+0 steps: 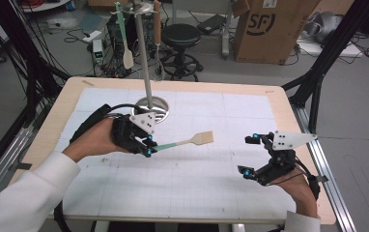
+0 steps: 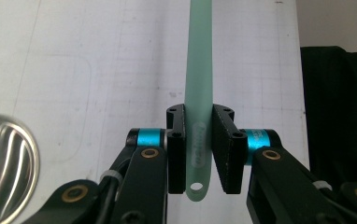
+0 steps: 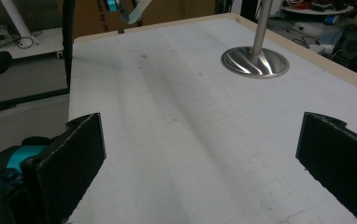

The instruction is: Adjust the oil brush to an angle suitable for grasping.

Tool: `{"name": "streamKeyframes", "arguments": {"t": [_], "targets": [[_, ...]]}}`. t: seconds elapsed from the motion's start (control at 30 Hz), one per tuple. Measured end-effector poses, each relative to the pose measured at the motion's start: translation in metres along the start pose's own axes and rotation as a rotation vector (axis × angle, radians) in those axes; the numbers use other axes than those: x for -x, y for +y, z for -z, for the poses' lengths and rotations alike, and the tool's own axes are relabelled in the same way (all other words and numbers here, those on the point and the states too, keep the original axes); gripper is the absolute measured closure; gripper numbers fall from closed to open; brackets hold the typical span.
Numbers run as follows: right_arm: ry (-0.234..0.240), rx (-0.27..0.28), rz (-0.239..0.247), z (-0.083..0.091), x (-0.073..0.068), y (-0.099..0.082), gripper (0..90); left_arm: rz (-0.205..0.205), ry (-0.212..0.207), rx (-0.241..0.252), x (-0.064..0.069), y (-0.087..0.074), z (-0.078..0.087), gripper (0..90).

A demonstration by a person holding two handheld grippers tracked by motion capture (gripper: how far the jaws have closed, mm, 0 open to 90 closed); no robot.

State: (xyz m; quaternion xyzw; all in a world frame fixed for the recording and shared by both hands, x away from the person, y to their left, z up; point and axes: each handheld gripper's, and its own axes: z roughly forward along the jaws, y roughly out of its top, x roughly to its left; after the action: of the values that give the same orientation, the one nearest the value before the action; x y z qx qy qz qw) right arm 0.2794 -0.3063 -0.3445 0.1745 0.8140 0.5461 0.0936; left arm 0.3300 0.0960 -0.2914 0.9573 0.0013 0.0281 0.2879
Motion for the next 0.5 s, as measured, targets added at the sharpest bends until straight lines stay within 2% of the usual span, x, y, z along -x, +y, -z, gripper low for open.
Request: {"name": "streamKeyframes", "arguments": {"t": [0.17, 0.33, 0.5], "targets": [[0.004, 0.005, 0.002, 0.008, 0.002, -0.003, 0.2, -0.001, -0.025, 0.021, -0.003, 0.007, -0.018, 76.6], [0.01, -0.005, -0.017, 0.014, 0.004, -0.007, 0.2, -0.002, -0.046, 0.034, -0.005, 0.012, -0.033, 76.6], [-0.004, -0.013, -0.022, 0.019, 0.007, -0.012, 0.2, -0.005, -0.058, 0.045, -0.006, 0.015, -0.049, 76.6]]}}
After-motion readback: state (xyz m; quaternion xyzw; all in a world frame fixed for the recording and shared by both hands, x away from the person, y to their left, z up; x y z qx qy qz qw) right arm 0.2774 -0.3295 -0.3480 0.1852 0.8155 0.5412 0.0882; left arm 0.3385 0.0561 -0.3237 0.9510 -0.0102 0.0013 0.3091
